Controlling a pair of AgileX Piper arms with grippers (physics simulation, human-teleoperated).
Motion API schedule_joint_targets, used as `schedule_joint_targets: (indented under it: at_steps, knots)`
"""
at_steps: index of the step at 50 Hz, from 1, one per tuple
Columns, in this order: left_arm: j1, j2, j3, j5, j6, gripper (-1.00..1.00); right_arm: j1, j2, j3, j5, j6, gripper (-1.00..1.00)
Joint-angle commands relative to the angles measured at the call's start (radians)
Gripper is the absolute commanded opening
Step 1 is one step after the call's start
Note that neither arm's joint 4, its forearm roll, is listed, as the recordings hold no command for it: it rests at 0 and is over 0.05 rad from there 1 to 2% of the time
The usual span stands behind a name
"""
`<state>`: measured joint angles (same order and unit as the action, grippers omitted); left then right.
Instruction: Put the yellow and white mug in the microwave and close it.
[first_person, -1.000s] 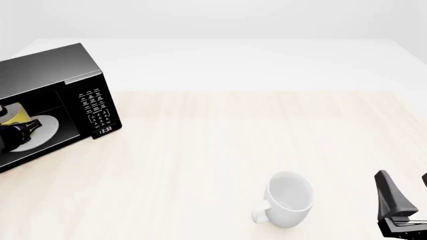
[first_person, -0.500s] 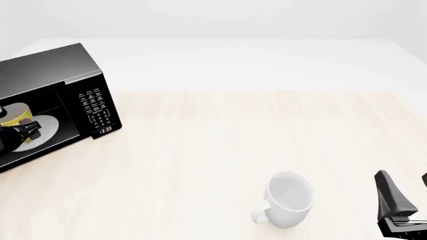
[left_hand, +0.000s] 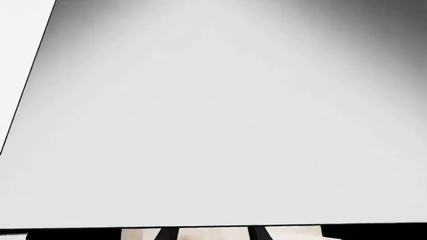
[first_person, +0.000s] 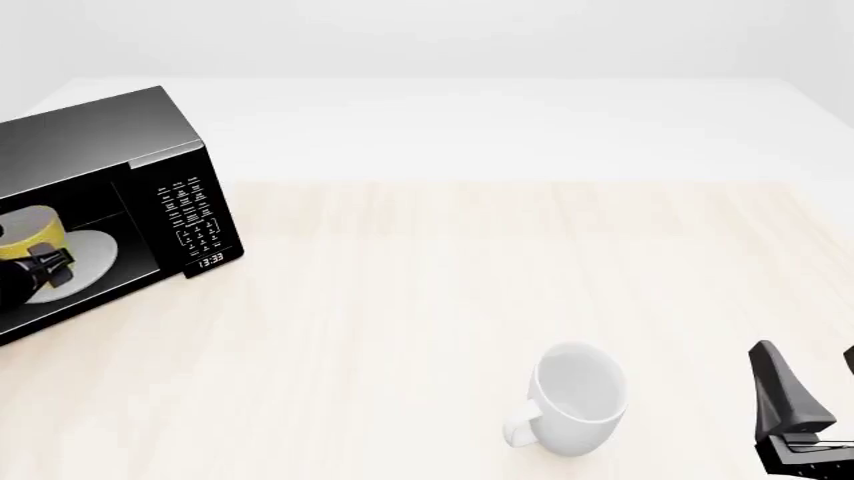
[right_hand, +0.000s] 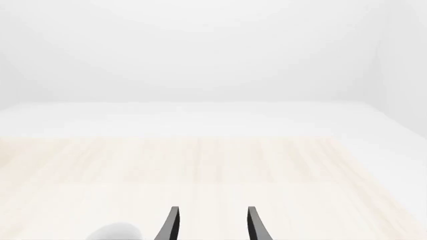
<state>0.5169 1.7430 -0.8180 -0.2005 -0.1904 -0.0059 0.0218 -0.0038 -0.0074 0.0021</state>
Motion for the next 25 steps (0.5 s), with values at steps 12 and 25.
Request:
schedule_joint_targets:
  at_steps: [12,25]
  knots:
    - [-0.021,-0.098,0.060,0.024,-0.017,1.00,0.000,0.001,0.000,0.000,0.000,1.00]
    - [-0.031,-0.166,0.081,0.053,-0.028,1.00,0.000,0.001,0.000,0.000,0.000,1.00]
